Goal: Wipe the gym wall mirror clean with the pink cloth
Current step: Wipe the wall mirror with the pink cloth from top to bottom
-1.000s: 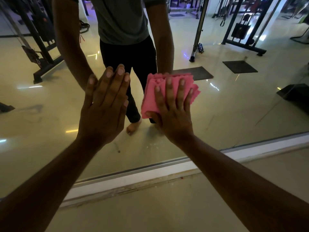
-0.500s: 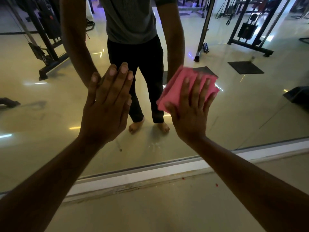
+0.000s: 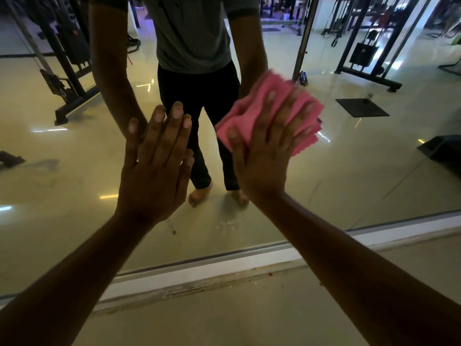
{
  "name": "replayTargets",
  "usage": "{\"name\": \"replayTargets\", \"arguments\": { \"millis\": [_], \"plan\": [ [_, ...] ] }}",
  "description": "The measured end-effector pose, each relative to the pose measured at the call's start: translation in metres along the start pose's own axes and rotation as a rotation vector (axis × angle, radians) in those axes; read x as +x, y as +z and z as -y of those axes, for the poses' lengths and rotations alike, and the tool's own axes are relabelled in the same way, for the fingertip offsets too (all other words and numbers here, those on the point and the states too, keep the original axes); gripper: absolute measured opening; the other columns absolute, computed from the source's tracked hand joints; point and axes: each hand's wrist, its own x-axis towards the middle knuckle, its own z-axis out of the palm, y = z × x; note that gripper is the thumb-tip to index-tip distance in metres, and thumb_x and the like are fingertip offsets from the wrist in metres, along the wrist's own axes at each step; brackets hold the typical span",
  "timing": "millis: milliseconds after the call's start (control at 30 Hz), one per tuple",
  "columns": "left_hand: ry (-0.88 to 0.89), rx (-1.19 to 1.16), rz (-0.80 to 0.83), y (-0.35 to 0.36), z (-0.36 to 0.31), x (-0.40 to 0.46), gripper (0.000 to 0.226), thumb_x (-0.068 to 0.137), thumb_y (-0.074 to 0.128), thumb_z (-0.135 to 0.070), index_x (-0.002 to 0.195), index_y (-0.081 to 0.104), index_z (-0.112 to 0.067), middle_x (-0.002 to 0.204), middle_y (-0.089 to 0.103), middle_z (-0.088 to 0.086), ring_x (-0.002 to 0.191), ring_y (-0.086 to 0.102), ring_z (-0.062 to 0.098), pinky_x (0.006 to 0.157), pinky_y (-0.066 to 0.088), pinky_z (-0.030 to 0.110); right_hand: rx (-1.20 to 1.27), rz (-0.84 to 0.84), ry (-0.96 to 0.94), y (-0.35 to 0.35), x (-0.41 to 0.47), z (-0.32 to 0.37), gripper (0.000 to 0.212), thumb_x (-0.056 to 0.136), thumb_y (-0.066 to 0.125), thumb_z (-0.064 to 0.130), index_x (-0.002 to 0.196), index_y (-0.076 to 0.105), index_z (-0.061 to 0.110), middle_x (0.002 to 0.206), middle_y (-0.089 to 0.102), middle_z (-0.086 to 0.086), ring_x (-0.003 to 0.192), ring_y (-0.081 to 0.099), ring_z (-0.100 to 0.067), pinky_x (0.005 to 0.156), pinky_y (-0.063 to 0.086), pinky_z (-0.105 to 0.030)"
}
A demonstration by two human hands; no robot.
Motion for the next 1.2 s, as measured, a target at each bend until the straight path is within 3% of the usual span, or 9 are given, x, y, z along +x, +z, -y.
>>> {"name": "replayTargets", "arguments": {
  "millis": [133, 333, 433, 533, 667, 800, 1000, 1133, 1200],
  "plan": [
    [-0.045, -0.012, 0.008, 0.0, -0.009, 0.001, 0.071, 0.114, 0.053, -0.032, 0.172, 0.021, -0.007, 0.18, 0.015, 0.016, 0.167, 0.013, 0.036, 0.134, 0.012, 0.062, -0.133, 0.222, -0.503, -0.005, -0.043, -0.064, 0.088, 0.108, 0.06, 0.063, 0.172, 0.017, 0.021, 0.181, 0.013, -0.02, 0.165, 0.009, -0.054, 0.129, 0.007, -0.079],
    [-0.096, -0.062, -0.004, -0.016, -0.012, 0.009, 0.07, 0.114, 0.05, -0.034, 0.172, 0.02, -0.007, 0.18, 0.013, 0.017, 0.168, 0.012, 0.035, 0.134, 0.011, 0.062, -0.063, 0.089, -0.098, -0.028, 0.017, -0.037, 0.084, 0.113, 0.038, 0.064, 0.174, 0.016, 0.012, 0.179, 0.006, -0.029, 0.164, 0.004, -0.058, 0.127, 0.005, -0.082],
    [-0.146, -0.025, 0.011, -0.017, -0.009, 0.011, 0.068, 0.115, 0.051, -0.03, 0.171, 0.022, -0.005, 0.179, 0.015, 0.019, 0.167, 0.014, 0.037, 0.132, 0.016, 0.064, -0.007, 0.116, -0.371, -0.015, 0.008, 0.005, 0.078, 0.112, 0.044, 0.065, 0.173, 0.024, 0.021, 0.179, 0.01, -0.02, 0.163, 0.01, -0.057, 0.127, 0.007, -0.081],
    [-0.12, -0.008, 0.035, -0.02, -0.005, 0.004, 0.067, 0.113, 0.055, -0.025, 0.17, 0.026, -0.003, 0.178, 0.019, 0.021, 0.166, 0.019, 0.039, 0.131, 0.02, 0.066, -0.123, 0.211, -0.636, -0.004, -0.036, -0.046, 0.07, 0.114, 0.051, 0.057, 0.172, 0.025, 0.029, 0.18, 0.017, -0.012, 0.165, 0.018, -0.05, 0.127, 0.017, -0.079],
    [-0.123, 0.015, 0.063, -0.036, 0.018, 0.0, 0.068, 0.114, 0.05, -0.031, 0.171, 0.023, -0.007, 0.179, 0.015, 0.021, 0.167, 0.014, 0.038, 0.132, 0.017, 0.065, -0.106, 0.187, -0.363, -0.022, -0.024, -0.068, 0.083, 0.109, 0.056, 0.064, 0.173, 0.025, 0.021, 0.181, 0.009, -0.018, 0.165, 0.007, -0.053, 0.126, 0.011, -0.082],
    [-0.081, 0.064, 0.039, -0.043, 0.047, -0.003, 0.064, 0.114, 0.052, -0.028, 0.17, 0.028, -0.007, 0.178, 0.02, 0.022, 0.166, 0.017, 0.039, 0.132, 0.017, 0.066, 0.034, 0.058, -0.164, -0.002, 0.0, 0.038, 0.08, 0.112, 0.047, 0.065, 0.171, 0.012, 0.024, 0.181, 0.003, -0.018, 0.163, 0.006, -0.059, 0.126, 0.005, -0.083],
    [-0.109, 0.023, 0.056, -0.051, 0.088, -0.035, 0.07, 0.114, 0.052, -0.03, 0.172, 0.02, -0.006, 0.178, 0.017, 0.021, 0.167, 0.016, 0.037, 0.132, 0.016, 0.065, -0.047, 0.222, -0.632, 0.037, -0.083, 0.017, 0.092, 0.108, 0.067, 0.047, 0.176, 0.005, 0.037, 0.177, 0.021, -0.006, 0.163, 0.021, -0.045, 0.127, 0.016, -0.079],
    [-0.098, 0.024, 0.055, -0.067, 0.132, -0.049, 0.069, 0.115, 0.05, -0.03, 0.172, 0.02, -0.005, 0.179, 0.014, 0.021, 0.167, 0.013, 0.037, 0.134, 0.012, 0.062, -0.026, 0.097, -0.139, 0.035, -0.052, 0.068, 0.083, 0.111, 0.053, 0.059, 0.173, 0.013, 0.02, 0.18, 0.005, -0.02, 0.162, 0.01, -0.06, 0.121, 0.012, -0.086],
    [-0.045, 0.035, 0.037, -0.068, 0.15, -0.05, 0.067, 0.115, 0.05, -0.028, 0.171, 0.022, -0.005, 0.179, 0.013, 0.019, 0.167, 0.014, 0.038, 0.134, 0.011, 0.062, -0.002, 0.069, -0.072, 0.047, -0.045, 0.127, 0.081, 0.111, 0.045, 0.063, 0.172, 0.011, 0.02, 0.18, -0.001, -0.019, 0.162, 0.003, -0.062, 0.122, 0.005, -0.087]
  ]
}}
